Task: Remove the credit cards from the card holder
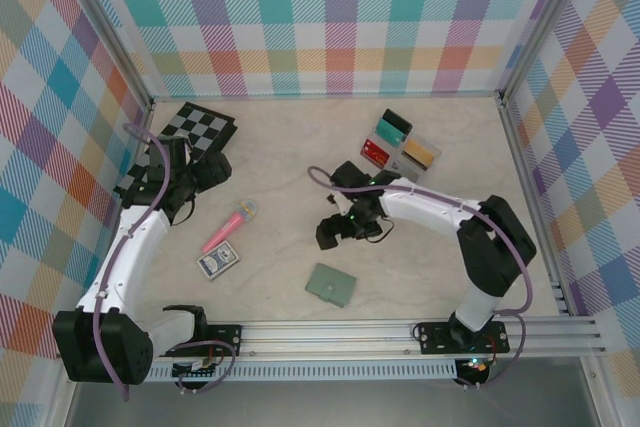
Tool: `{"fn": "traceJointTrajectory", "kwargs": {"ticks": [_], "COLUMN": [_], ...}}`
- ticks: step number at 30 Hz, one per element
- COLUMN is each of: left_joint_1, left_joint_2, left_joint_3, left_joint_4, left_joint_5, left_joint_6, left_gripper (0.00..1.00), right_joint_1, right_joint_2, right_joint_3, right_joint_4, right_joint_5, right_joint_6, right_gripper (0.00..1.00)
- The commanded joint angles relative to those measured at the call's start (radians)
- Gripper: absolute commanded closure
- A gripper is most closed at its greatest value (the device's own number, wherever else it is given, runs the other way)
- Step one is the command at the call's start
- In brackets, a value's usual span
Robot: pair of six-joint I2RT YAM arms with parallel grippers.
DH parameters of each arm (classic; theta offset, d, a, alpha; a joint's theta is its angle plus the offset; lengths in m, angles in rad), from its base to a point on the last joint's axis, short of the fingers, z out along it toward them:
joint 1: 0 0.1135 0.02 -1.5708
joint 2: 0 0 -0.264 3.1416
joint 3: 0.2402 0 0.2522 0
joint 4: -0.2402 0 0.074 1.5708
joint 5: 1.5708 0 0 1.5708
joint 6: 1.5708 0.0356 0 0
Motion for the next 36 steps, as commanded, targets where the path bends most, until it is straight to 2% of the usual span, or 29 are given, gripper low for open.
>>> {"fn": "traceJointTrajectory", "kwargs": {"ticks": [1,4,8,17,21,29,32,36], "left_joint_1": [-0.007,-0.006,-0.006,-0.006,-0.007,-0.006,-0.006,-0.007], "left_joint_2": [0.01,0.012,0.018,0.028,0.041,0.047,0.049,0.055], "left_joint_3": [0.037,0.033,0.031,0.032,0.038,0.041,0.034,0.02], "left_joint_4": [-0.029,-0.024,-0.022,-0.031,-0.041,-0.049,-0.048,-0.048], "left_joint_5": [0.008,0.016,0.025,0.039,0.041,0.058,0.069,0.101], "left_joint_6": [0.003,0.004,0.006,0.011,0.012,0.008,0.0,-0.017], "left_gripper": [0.0,0.0,0.0,0.0,0.0,0.0,0.0,0.0], "right_joint_1": [0.056,0.099,0.154,0.167,0.164,0.064,0.003,-0.017], "right_joint_2": [0.041,0.071,0.107,0.206,0.263,0.257,0.254,0.198], "right_joint_3": [0.052,0.07,0.084,0.122,0.148,0.165,0.18,0.203], "right_joint_4": [-0.128,-0.165,-0.193,-0.188,-0.186,-0.156,-0.154,-0.124], "right_joint_5": [0.046,0.057,0.131,0.23,0.341,0.471,0.474,0.423], "right_joint_6": [-0.074,-0.096,-0.127,-0.14,-0.105,0.028,0.073,0.057], "right_gripper": [0.03,0.04,0.04,0.03,0.03,0.01,0.02,0.03]}}
